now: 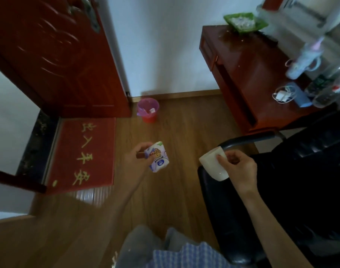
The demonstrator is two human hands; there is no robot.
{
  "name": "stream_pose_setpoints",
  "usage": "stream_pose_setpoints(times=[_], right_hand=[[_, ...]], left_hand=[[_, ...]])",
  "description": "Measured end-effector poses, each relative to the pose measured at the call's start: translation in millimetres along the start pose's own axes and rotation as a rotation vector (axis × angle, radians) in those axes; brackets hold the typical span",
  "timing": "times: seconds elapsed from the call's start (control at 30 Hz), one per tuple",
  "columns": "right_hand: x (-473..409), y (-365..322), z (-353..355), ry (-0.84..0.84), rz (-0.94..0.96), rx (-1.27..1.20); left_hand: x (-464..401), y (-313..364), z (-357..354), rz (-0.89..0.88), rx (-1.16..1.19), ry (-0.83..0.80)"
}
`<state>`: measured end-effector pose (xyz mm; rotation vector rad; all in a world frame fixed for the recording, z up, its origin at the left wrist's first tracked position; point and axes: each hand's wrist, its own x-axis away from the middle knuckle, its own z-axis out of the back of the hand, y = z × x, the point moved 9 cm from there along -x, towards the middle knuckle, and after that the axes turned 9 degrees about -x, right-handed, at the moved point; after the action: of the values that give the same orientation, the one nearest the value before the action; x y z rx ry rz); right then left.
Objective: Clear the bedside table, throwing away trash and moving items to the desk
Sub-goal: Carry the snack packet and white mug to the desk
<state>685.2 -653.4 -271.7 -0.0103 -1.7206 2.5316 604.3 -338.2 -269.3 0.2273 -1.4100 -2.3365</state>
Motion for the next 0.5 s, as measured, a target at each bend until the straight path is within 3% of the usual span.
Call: stream_pose_setpoints(times=[0.23, 0.5], right_hand=[[-100.7, -11.6, -33.5, 0.048, -0.042, 0.0], [-201.7, -33.4, -56.0, 0.264, -0.058, 0.035]], left_hand=[[-121.8, 12.6, -23.7, -0.014, 0.079, -0.054], [-303.9, 43.8, -57.2, -0.126, 0.028, -0.252]])
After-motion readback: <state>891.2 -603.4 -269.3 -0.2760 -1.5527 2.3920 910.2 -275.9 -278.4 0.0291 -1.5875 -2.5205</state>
